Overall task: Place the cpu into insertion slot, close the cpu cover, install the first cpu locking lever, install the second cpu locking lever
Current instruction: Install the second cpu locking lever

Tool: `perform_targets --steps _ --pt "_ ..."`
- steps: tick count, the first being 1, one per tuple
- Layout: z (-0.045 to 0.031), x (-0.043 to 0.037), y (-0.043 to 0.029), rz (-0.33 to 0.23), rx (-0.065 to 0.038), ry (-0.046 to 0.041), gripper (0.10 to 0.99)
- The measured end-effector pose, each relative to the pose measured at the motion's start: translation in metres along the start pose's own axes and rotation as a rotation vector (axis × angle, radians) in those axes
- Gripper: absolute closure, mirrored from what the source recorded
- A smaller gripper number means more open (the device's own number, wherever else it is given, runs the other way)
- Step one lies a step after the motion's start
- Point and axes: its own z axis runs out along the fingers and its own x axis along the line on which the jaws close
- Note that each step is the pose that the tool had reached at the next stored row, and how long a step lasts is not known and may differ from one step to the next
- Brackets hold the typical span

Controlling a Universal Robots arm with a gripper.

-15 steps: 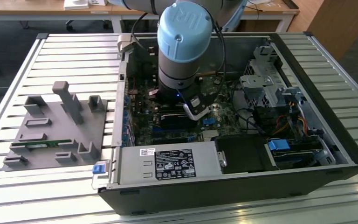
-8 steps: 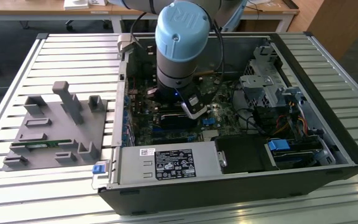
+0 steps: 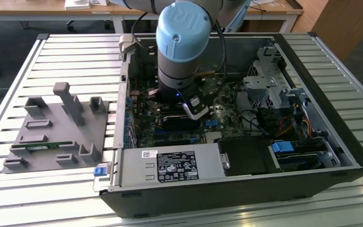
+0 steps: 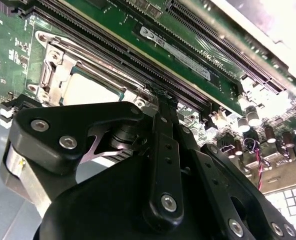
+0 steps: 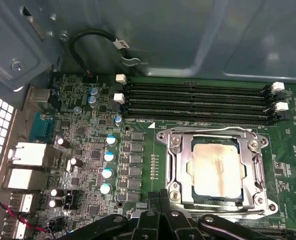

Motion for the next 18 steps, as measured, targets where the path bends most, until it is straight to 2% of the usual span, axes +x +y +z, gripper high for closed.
perform_targets --steps 5,9,18 --pt "0.0002 0.0011 0.0 0.0 -0.001 0.0001 0.98" --pt "-0.0015 0.0011 0.0008 0.0 -0.008 -0.0005 0.98" --pt "-0.0172 0.0011 0.0065 0.0 -0.008 -0.0003 0.98"
